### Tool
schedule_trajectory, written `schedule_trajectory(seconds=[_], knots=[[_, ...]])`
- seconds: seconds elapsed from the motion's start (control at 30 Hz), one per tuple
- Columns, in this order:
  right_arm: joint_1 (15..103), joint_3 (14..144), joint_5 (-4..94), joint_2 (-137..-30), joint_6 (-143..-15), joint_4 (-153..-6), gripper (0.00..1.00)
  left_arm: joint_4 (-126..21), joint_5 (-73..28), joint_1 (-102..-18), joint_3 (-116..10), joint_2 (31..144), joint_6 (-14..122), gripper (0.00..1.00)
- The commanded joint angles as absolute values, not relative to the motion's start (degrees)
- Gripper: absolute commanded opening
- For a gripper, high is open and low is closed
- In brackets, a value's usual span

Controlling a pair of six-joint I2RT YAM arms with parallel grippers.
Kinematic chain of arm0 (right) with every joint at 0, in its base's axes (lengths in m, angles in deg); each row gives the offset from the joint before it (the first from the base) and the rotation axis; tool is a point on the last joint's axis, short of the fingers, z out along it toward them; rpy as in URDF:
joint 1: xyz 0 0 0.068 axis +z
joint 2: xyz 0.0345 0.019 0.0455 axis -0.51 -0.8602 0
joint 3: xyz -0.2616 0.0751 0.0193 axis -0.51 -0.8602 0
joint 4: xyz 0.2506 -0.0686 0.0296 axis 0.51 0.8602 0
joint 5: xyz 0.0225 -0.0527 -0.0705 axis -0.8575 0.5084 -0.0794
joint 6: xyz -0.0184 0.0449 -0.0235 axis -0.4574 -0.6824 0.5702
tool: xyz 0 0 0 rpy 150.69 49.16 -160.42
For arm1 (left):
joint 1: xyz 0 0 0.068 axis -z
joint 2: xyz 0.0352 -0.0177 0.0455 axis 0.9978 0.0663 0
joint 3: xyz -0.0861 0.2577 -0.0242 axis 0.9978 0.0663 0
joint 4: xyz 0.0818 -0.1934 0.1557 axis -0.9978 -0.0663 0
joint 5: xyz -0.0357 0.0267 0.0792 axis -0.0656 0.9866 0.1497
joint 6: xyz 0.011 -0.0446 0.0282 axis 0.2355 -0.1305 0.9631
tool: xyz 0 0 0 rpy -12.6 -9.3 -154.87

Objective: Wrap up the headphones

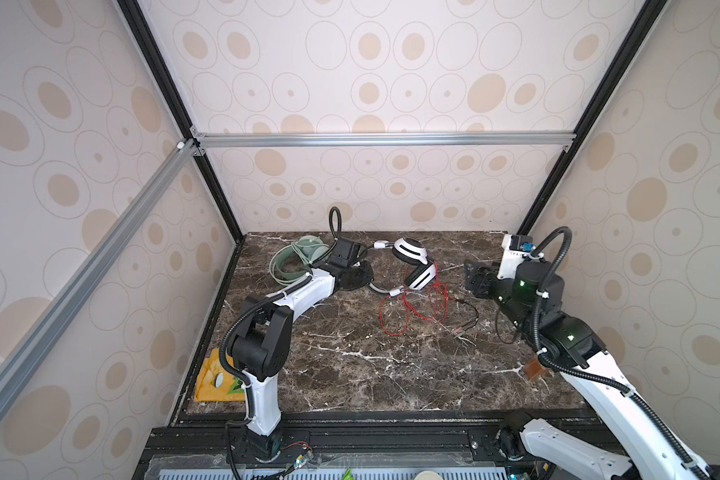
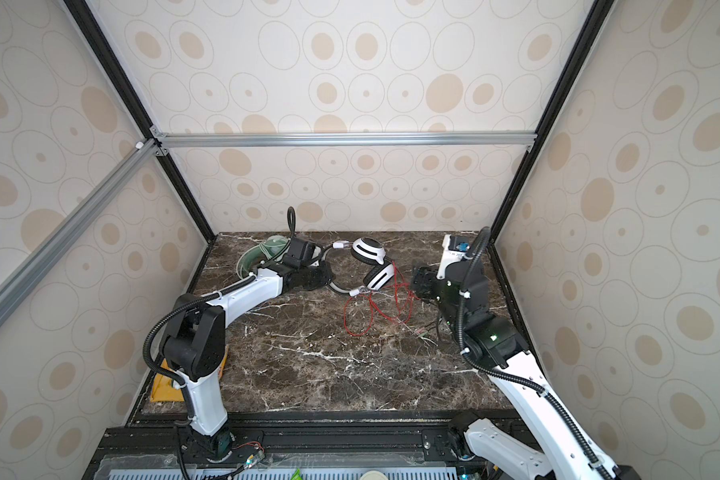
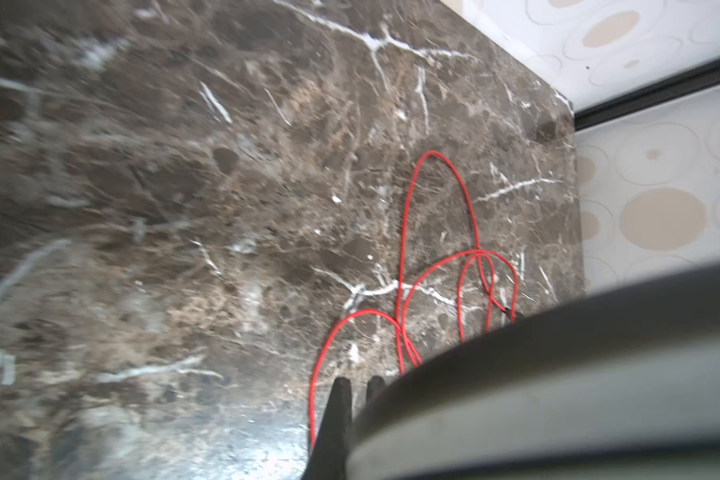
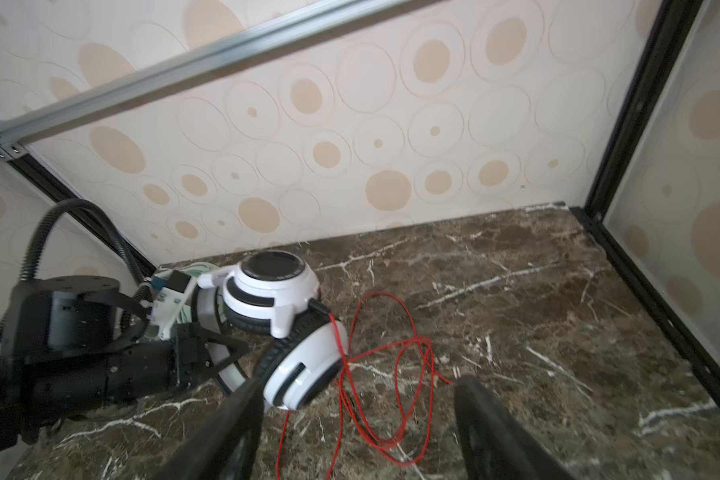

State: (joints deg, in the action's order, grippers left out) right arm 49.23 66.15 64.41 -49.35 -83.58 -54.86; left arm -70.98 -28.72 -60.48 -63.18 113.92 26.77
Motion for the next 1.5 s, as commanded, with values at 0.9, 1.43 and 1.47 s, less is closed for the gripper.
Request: schedule_trajectory(seconds=[0.9, 1.43, 1.47], knots=[[37.1, 47.97, 28.22, -74.67, -92.36, -78.16, 0.71, -96.13, -7.34, -62.34, -61.05, 88.94, 21.54, 0.0], [43.15, 48.47, 38.53, -68.09, -85.71, -72.37, 0.7, -86.91, -10.88, -62.33, -54.65, 84.34, 23.35, 0.0], [43.92, 48.8, 39.53, -68.01, -84.94, -71.97, 0.7, -86.87, -10.98, -62.29, -54.4, 84.29, 23.19, 0.0]])
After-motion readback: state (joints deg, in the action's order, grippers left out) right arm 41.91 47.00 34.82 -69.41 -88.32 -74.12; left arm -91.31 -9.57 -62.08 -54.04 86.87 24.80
